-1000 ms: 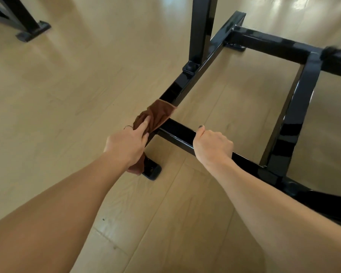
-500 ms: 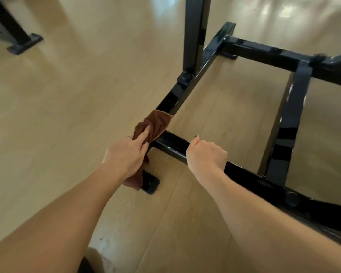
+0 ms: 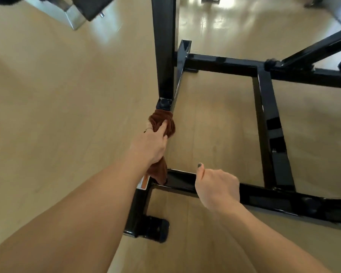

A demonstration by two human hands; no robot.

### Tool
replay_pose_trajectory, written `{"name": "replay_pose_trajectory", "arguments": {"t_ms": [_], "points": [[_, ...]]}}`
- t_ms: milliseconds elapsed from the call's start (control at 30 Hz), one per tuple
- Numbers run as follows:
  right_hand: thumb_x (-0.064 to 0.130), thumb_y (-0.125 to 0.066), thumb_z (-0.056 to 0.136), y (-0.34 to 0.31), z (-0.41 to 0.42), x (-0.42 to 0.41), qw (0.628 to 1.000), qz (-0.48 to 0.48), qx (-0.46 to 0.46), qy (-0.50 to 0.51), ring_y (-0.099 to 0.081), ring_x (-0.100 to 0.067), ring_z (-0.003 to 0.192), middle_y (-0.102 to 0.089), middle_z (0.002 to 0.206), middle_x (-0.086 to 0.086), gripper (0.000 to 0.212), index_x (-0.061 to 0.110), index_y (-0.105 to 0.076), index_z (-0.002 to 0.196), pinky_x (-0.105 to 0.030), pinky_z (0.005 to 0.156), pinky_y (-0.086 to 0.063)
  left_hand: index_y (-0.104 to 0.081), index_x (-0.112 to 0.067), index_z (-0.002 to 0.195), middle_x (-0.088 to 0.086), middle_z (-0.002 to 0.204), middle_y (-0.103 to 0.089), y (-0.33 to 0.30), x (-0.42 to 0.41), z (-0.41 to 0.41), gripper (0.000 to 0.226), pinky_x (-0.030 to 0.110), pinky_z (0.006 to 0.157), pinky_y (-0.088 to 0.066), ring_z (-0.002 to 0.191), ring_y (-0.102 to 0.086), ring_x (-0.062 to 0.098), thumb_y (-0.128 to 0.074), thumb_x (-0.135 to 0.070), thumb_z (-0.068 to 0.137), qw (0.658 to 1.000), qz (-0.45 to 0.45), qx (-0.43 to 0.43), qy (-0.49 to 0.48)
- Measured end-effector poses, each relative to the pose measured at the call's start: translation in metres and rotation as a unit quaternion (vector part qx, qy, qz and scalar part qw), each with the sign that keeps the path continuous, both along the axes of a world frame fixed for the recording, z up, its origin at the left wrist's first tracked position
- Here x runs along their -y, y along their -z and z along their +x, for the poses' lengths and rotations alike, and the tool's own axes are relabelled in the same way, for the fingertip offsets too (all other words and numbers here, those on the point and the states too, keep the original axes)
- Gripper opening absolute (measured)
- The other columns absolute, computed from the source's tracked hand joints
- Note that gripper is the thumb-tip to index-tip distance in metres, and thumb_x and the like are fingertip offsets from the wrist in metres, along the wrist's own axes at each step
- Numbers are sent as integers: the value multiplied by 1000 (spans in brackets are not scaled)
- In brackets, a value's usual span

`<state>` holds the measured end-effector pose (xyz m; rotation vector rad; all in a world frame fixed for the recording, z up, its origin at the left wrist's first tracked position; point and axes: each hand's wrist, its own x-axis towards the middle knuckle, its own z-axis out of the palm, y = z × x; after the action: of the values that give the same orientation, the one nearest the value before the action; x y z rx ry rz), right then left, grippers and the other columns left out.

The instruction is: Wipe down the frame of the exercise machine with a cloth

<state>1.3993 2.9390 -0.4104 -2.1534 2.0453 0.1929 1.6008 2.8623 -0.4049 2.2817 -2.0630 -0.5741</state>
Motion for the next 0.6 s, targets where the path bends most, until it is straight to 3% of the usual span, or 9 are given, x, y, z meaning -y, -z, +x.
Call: {"name": "replay_pose_trajectory", "arguments": {"t_ms": [100, 233, 400, 500, 600], "points": [[29, -9, 107, -5, 0, 1, 999, 19, -38, -25, -61, -22, 71, -70, 81, 5, 62, 21, -69, 99, -34, 59, -32, -6, -31, 164, 21, 169, -7, -1, 27, 2, 58, 52, 117, -36, 141, -40, 45, -26, -42, 111, 999, 11, -31, 6], [18, -16, 105, -15, 2, 1, 995, 60, -55, -50, -66, -22, 86, -73, 101, 4, 54, 20, -60, 135, -35, 65, -31, -2, -27, 164, 22, 169, -5, -3, 32, 4, 60, 51, 114, -40, 139, -44, 44, -27, -41, 111, 999, 13, -25, 25], [17, -19, 108, -18, 3, -1, 994, 80, -38, -60, -66, -27, 103, -69, 116, 1, 44, 19, -49, 141, -36, 73, -35, 4, -29, 164, 23, 166, -19, -3, 1, 13, 63, 49, 107, -47, 131, -55, 39, -28, -42, 111, 999, 30, -26, 34], [22, -27, 109, -24, 5, -6, 992, 121, -18, -32, -58, -30, 120, -60, 131, -3, 40, 18, -40, 147, -41, 94, -42, 9, -29, 163, 24, 166, -18, -4, -26, 15, 67, 47, 107, -48, 129, -58, 37, -31, -41, 110, 998, 46, -11, 49], [25, -29, 109, -37, 9, -8, 983, 182, -5, -26, -46, -30, 134, -52, 145, -3, 43, 20, -37, 151, -44, 111, -36, 9, -30, 163, 20, 167, -19, -8, -43, 20, 66, 45, 105, -50, 127, -60, 35, -29, -41, 110, 995, 60, 28, 80]]}}
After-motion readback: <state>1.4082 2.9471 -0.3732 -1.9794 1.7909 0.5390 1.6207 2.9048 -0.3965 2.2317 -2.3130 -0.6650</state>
